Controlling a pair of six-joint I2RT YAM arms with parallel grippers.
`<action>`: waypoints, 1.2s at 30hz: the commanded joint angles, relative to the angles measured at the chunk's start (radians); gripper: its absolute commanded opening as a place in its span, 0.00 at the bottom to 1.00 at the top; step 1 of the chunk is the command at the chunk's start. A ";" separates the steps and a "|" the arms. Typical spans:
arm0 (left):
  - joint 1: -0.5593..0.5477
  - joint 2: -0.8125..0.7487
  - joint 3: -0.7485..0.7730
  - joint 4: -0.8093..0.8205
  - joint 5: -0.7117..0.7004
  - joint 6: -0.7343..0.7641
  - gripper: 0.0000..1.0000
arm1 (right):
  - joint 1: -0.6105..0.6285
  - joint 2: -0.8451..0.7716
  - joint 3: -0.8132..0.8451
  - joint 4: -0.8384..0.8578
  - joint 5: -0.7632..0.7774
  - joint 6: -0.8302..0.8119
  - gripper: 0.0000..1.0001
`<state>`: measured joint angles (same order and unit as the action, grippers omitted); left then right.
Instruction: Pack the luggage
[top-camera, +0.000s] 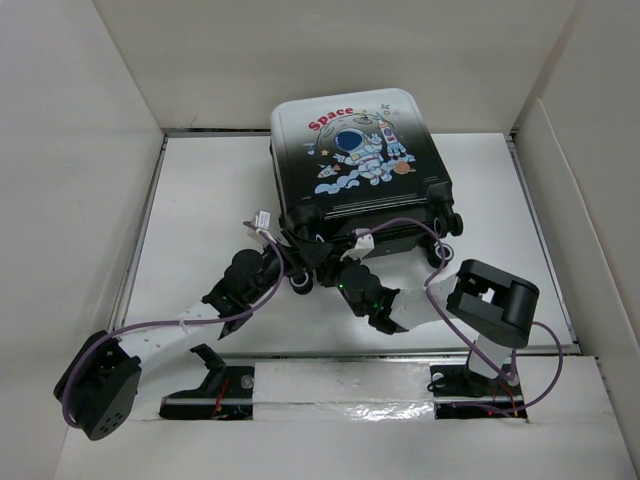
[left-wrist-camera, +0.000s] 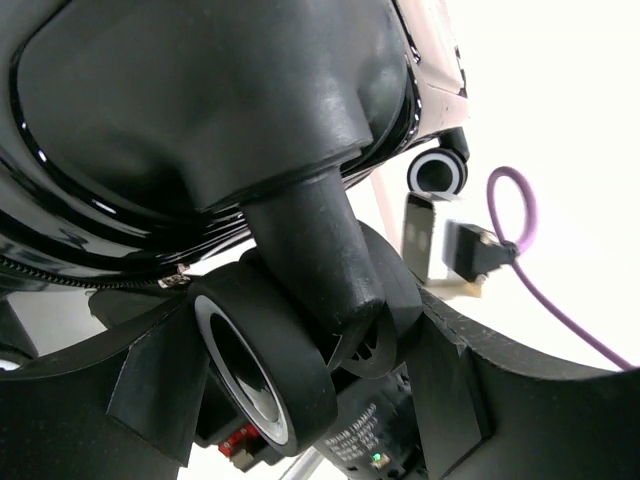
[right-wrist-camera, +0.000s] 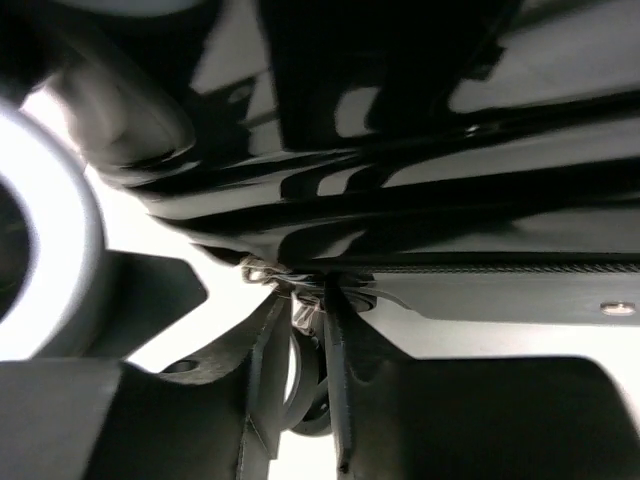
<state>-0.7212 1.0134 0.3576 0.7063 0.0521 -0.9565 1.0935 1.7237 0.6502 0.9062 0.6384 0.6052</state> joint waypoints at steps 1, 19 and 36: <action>-0.026 -0.038 0.018 0.306 0.117 -0.080 0.00 | -0.034 0.014 0.036 0.091 0.127 0.094 0.24; -0.026 -0.133 0.066 0.122 0.008 0.068 0.00 | -0.046 -0.111 -0.242 0.227 0.190 0.160 0.00; -0.026 -0.133 0.076 0.105 0.028 0.084 0.00 | -0.024 -0.264 -0.219 0.121 -0.180 -0.099 0.62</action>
<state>-0.7403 0.9024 0.3500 0.5930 0.0273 -0.8589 1.0565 1.4124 0.3710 0.9607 0.6033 0.5930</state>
